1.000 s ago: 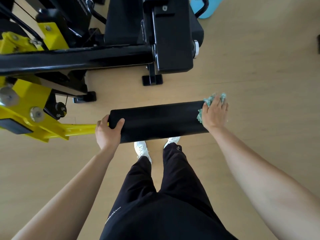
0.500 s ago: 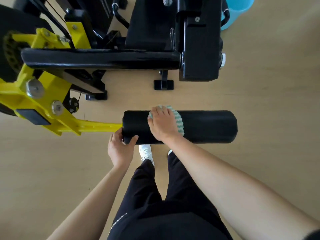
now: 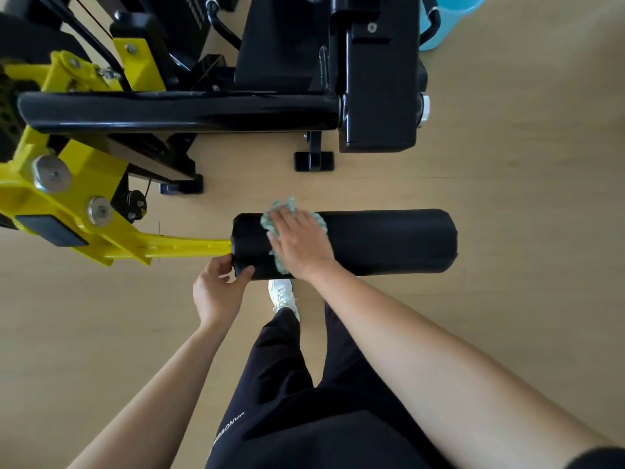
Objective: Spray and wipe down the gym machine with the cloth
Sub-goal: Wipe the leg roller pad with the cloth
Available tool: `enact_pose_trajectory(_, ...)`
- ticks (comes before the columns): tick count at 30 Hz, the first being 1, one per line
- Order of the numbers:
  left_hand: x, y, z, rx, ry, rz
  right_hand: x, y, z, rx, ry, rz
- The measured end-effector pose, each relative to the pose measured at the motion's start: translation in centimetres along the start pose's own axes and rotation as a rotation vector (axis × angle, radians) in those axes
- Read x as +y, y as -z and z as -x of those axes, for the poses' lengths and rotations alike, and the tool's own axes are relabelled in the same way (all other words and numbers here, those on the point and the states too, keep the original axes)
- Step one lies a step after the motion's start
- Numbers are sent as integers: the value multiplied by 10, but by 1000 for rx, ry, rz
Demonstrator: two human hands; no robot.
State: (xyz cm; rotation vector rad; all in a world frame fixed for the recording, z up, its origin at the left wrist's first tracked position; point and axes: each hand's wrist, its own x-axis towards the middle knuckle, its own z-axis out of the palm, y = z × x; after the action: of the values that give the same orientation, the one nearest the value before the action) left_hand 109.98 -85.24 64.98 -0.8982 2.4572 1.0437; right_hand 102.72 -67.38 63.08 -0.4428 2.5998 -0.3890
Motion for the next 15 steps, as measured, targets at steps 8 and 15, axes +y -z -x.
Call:
enact_pose_trajectory(8, 13, 5, -5, 10, 26, -182, 115, 21, 60, 112, -405, 12)
enact_pose_trajectory(15, 38, -3, -25, 10, -39, -160, 199, 31, 98, 149, -794, -14)
